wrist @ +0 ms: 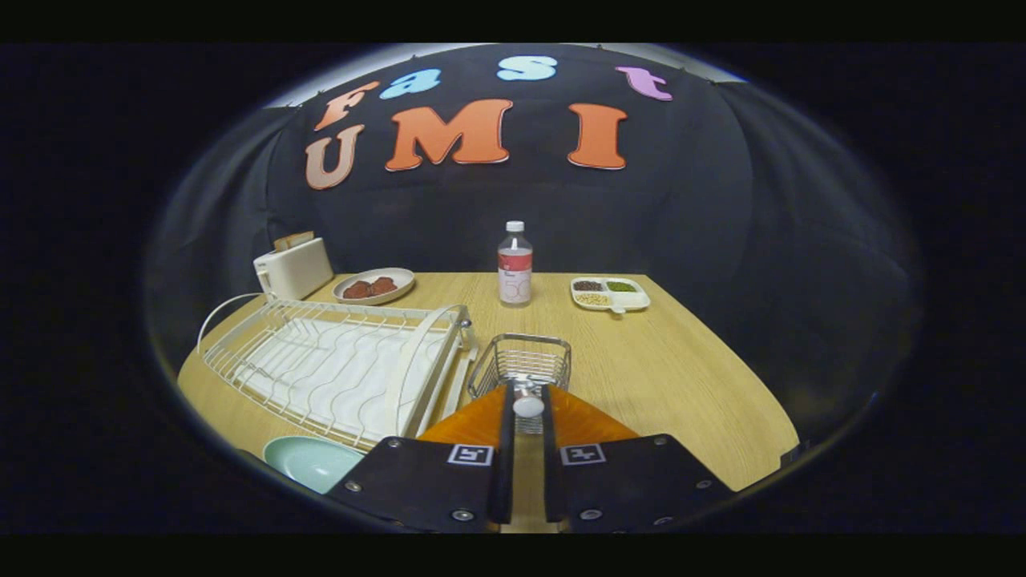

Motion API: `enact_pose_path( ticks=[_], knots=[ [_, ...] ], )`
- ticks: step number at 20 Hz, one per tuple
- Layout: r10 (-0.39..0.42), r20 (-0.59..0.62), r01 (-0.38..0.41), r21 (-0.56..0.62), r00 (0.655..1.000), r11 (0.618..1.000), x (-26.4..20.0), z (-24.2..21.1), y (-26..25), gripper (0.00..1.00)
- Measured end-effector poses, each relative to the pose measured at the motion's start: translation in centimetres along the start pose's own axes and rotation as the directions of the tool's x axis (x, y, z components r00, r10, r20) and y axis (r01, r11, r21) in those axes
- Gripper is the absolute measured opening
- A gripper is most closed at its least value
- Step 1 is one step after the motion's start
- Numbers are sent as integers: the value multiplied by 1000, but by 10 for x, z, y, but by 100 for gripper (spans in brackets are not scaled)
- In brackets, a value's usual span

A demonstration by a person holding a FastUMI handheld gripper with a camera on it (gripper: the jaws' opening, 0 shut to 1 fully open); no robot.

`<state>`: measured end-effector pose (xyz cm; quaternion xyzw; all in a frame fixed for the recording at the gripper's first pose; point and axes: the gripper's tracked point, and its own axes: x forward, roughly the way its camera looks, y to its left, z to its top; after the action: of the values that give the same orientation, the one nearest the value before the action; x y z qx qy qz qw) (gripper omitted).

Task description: Take the plate from the dish rack, then take the spoon from the basket and place it into the plate.

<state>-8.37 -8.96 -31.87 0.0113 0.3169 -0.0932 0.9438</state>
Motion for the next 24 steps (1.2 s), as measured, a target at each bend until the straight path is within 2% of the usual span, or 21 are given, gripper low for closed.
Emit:
enact_pose_path(
  ticks=[7, 16, 21, 24],
  knots=[
    [35, -37, -32, 60, 999, 998, -5, 12, -5, 9],
    [41, 4, -42, 64, 999, 997, -58, 60, -14, 9],
    [123, 71, -126, 42, 990, 991, -96, 94, 4, 9],
    [233, 106, -234, 0, 967, 972, -120, 99, 29, 9]
  ],
)
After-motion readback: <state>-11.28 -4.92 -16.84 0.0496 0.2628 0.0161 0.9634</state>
